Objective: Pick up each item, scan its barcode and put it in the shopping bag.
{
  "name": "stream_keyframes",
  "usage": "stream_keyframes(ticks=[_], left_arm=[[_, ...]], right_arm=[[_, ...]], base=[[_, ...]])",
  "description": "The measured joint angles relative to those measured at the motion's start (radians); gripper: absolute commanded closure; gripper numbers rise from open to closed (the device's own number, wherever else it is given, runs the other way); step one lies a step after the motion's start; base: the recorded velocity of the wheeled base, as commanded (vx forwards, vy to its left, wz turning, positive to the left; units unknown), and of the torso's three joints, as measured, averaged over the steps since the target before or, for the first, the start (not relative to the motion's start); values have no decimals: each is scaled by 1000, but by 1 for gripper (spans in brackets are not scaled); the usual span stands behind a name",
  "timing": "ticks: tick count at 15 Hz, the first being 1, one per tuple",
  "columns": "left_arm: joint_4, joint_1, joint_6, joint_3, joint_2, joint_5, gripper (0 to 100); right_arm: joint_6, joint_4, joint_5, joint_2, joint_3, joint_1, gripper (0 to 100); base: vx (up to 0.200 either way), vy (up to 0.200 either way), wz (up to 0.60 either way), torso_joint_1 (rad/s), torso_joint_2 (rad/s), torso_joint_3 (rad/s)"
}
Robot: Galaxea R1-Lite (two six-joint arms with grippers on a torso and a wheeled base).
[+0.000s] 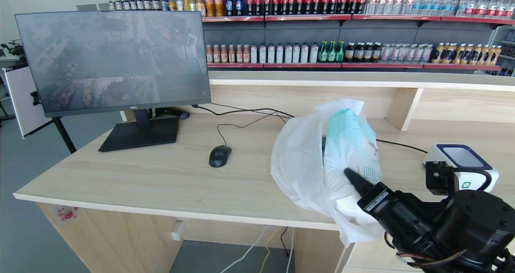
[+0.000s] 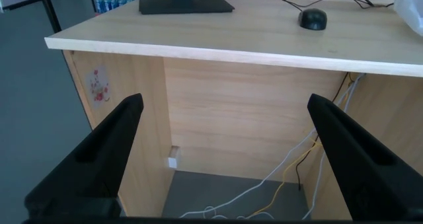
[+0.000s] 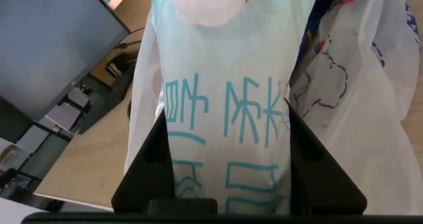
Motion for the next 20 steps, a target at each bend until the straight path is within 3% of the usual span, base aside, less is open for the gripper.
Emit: stream_keyframes(ticks=[4,11,17,18,20], left_arm=[[0,0,0,0,0,1,0],[0,0,1,0,0,0,0],[1,0,21,0,0,-1,0],[1,0,21,0,0,-1,0],[1,0,21,0,0,-1,0]], right_arm=[[0,-3,-11,51,-44,-32,100],[-201,-5,-16,88,-65,-27,100],[-219,-1,-26,106,-65,0,100],[-215,-1,-32,110,-66,0,0],[-215,3,-34,117,-75,0,0]], base=[[0,0,0,0,0,0],[0,0,0,0,0,0],[0,0,0,0,0,0],[0,0,0,0,0,0],[0,0,0,0,0,0]])
